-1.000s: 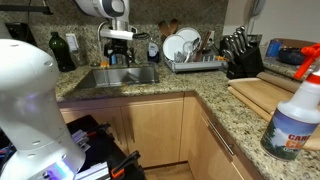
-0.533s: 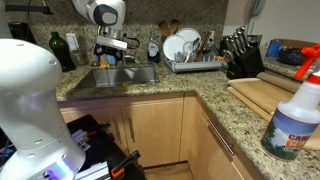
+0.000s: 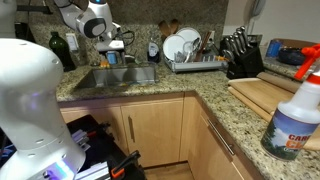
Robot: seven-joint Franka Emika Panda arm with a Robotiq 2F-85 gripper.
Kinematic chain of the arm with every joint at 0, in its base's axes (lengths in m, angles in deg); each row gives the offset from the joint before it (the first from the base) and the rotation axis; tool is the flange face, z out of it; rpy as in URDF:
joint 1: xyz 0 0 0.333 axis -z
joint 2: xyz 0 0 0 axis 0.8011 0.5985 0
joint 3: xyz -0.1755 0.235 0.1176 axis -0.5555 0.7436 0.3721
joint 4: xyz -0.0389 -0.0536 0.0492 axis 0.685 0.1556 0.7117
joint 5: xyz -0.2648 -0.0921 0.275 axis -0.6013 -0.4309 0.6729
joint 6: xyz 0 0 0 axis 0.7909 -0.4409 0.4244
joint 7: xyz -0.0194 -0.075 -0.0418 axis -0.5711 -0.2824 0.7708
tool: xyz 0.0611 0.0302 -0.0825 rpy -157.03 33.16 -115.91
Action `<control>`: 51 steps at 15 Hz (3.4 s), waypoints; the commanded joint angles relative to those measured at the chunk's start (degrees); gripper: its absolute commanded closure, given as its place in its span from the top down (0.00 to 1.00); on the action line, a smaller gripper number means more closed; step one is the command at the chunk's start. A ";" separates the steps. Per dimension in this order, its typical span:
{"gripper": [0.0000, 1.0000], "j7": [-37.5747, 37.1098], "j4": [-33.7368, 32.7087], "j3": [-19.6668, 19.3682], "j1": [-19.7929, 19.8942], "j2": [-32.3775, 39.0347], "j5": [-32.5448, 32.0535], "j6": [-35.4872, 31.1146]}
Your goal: Close the tap then open it
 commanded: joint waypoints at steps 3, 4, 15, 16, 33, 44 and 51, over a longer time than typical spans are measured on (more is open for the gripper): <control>1.00 2.79 -2.41 0.17 0.90 4.56 6.49 -3.74; 1.00 3.32 -3.43 0.23 1.30 5.66 7.34 -3.69; 1.00 21.07 -34.58 14.16 11.84 33.19 18.50 -13.73; 1.00 21.95 -36.75 14.23 11.76 36.02 17.14 -16.68; 1.00 10.30 -50.07 15.01 15.02 49.01 16.41 -13.43; 1.00 16.24 -62.82 35.22 17.58 66.58 -6.51 -27.12; 1.00 11.60 -61.26 28.15 15.70 62.73 -3.58 -25.44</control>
